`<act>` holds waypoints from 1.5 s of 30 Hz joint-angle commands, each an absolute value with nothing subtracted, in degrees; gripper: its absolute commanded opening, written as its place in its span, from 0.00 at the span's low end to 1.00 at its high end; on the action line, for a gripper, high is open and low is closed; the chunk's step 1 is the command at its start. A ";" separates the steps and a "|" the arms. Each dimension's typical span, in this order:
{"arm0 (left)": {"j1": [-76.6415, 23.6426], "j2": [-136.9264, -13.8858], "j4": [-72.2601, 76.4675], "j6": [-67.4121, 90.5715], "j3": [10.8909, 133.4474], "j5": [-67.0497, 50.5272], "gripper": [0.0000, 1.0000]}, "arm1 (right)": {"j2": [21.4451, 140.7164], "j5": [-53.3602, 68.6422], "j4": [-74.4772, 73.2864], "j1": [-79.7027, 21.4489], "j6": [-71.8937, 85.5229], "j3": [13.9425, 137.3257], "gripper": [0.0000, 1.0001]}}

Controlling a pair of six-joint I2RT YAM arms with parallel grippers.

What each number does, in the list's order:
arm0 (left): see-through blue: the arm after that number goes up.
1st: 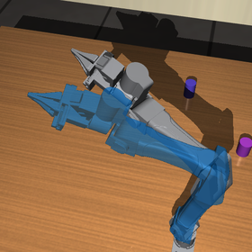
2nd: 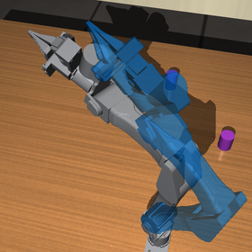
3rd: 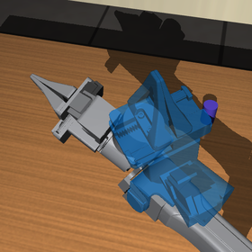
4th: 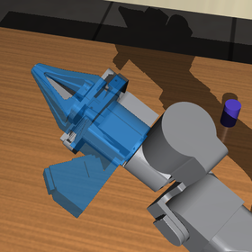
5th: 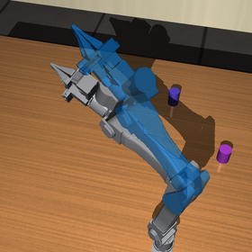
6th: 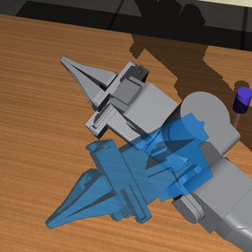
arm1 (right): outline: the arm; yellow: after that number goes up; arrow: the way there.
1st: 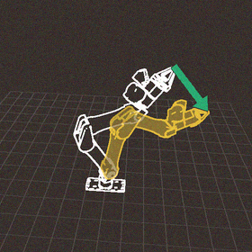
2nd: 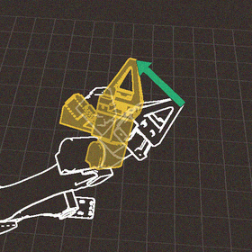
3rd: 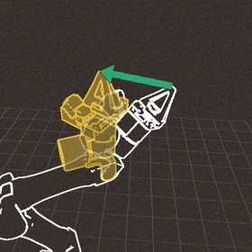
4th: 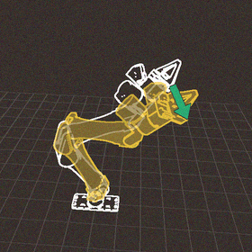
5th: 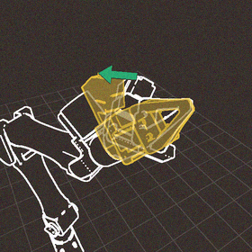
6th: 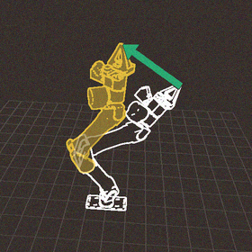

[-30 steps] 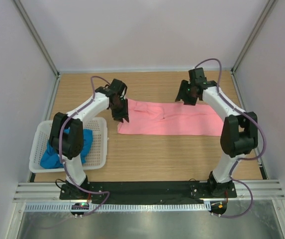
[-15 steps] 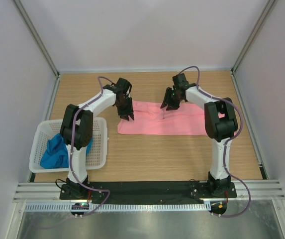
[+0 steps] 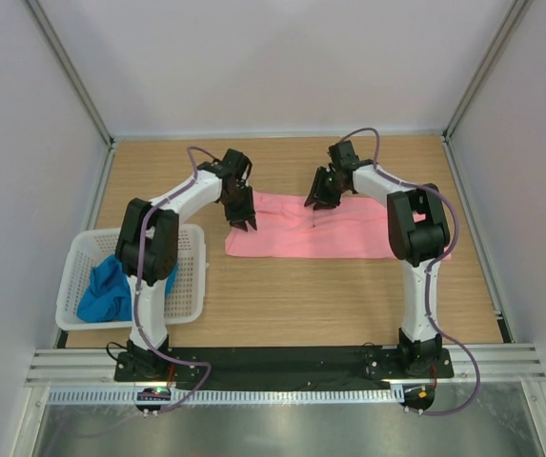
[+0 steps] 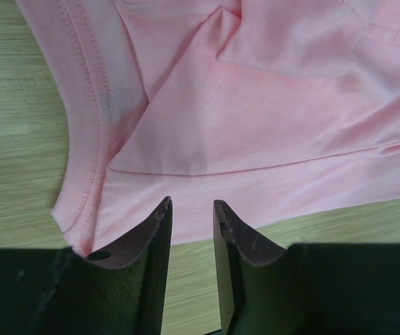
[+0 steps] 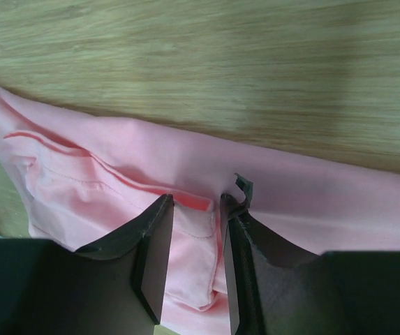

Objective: Fold and stack the t-shirts
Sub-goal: Fold the tshirt

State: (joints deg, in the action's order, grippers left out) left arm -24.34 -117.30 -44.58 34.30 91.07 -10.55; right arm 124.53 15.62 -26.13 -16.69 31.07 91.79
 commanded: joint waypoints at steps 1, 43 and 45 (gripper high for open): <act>-23.38 -117.16 -43.42 34.28 91.58 -11.34 0.31 | 125.59 15.56 -25.49 -16.88 31.20 94.57 0.40; -21.18 -118.65 -43.95 31.56 87.46 -10.55 0.27 | 124.88 4.57 -33.12 -16.96 29.27 98.15 0.14; -21.18 -117.60 -43.95 31.29 86.49 -9.76 0.27 | 126.55 3.78 -35.67 -16.96 27.78 99.83 0.15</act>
